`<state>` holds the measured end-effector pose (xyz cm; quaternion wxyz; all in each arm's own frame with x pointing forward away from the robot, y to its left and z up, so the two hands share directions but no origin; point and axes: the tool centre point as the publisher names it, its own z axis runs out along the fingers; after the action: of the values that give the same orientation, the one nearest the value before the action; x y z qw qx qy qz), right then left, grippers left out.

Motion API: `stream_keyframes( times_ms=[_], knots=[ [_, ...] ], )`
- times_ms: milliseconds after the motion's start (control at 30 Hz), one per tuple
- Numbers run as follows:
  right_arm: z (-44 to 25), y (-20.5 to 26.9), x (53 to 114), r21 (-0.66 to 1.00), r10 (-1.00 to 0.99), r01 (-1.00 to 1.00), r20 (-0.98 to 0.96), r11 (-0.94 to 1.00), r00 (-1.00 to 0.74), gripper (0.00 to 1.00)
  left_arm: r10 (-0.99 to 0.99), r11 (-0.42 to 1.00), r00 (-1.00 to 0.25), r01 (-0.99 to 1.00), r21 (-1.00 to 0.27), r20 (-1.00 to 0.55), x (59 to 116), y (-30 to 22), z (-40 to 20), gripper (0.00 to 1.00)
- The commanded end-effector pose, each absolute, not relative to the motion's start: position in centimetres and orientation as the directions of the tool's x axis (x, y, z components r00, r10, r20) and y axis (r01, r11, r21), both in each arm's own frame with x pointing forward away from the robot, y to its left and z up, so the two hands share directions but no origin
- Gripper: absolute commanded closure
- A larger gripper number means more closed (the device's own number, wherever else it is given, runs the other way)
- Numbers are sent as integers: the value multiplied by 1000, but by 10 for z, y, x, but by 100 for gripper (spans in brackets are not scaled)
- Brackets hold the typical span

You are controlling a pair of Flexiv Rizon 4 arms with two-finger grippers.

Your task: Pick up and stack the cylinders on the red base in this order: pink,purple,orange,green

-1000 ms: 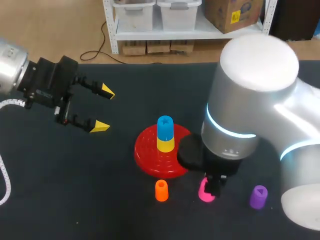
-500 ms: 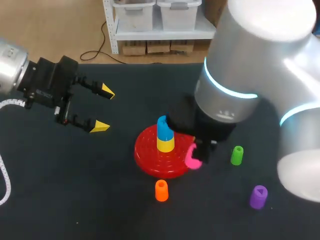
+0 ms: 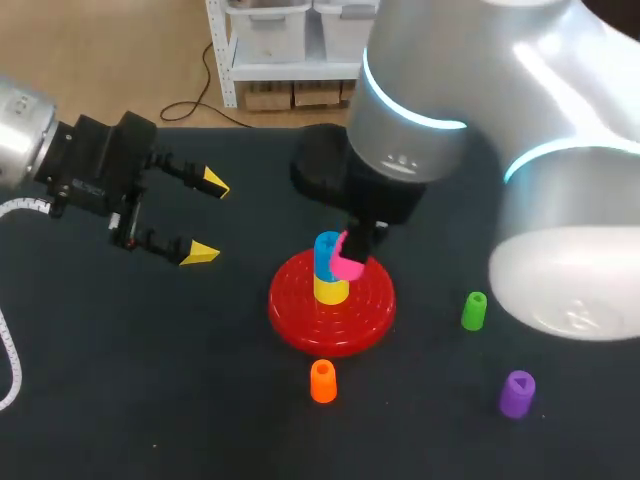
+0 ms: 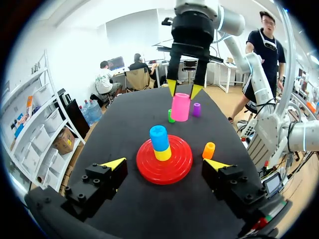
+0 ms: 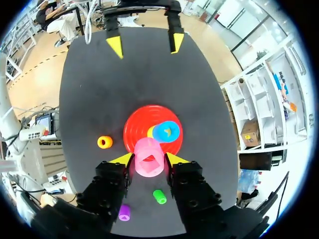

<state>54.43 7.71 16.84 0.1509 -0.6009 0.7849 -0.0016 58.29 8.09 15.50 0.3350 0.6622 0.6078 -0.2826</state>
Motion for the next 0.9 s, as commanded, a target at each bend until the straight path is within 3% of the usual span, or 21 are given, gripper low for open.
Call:
stream_keyframes(
  times_ms=[33, 267, 900],
  knots=[
    [173, 87, 551, -185, -945, -942, -227, 281, -237, 100, 612, -37, 105, 994, 104, -784, 583, 82, 154, 0],
    [173, 94, 557, -276, -941, -918, -264, 284, -212, 100, 612, -37, 105, 994, 104, -784, 583, 82, 154, 0],
    [173, 94, 557, -276, -941, -918, -264, 284, -212, 100, 612, -37, 105, 994, 104, -784, 583, 82, 154, 0]
  ],
)
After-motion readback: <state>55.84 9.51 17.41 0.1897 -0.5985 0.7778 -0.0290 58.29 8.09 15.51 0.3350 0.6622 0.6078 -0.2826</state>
